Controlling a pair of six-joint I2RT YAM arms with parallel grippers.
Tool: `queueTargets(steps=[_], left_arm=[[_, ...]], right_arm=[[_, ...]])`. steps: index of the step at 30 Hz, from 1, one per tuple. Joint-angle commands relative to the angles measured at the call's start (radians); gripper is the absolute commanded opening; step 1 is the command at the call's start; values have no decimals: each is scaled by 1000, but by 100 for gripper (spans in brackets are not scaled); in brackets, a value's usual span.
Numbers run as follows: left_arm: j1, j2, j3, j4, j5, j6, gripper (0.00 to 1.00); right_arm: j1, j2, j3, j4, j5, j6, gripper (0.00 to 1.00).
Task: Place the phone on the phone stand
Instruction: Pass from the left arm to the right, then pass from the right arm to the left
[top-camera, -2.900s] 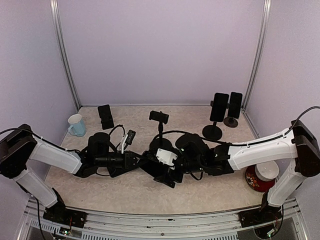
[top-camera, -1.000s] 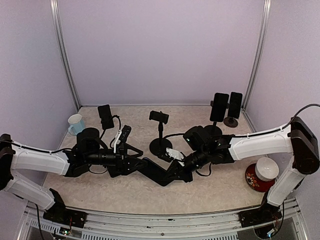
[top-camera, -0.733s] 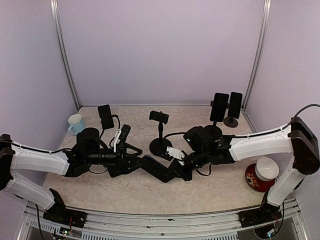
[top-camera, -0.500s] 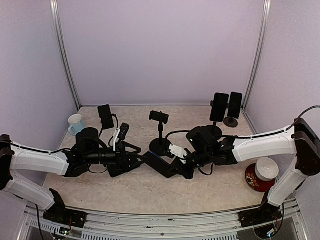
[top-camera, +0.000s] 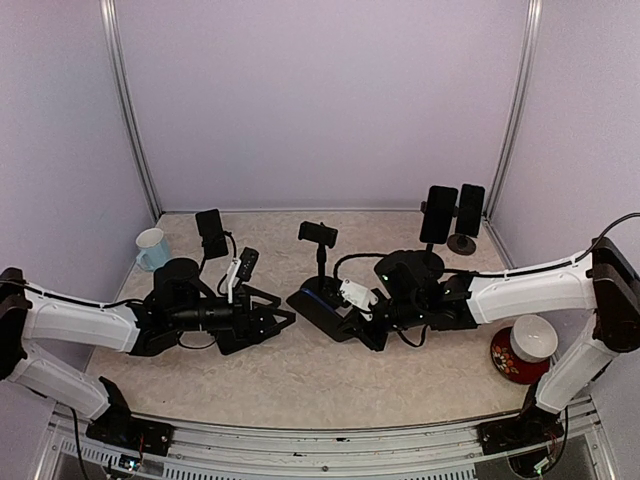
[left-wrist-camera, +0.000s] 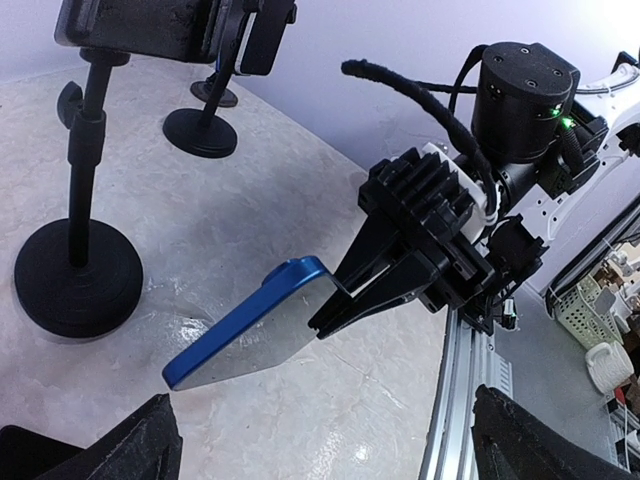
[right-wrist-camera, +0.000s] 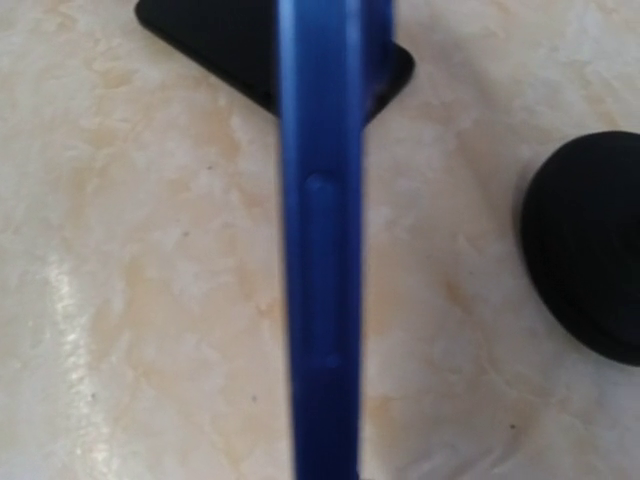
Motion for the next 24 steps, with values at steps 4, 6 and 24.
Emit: queueTargets(steps=[4,6,24], left_arm=[[-10,28,21,11,-25,-8,99],[-10,31,21,9,-31,-7,99],[-11,59,35,8,-46,-15,99]], right_arm=[[5,-38,-6,66,35,11,0],[4,-38,-6,65,39,11,0],[4,-28,-12,71,56,8,0]])
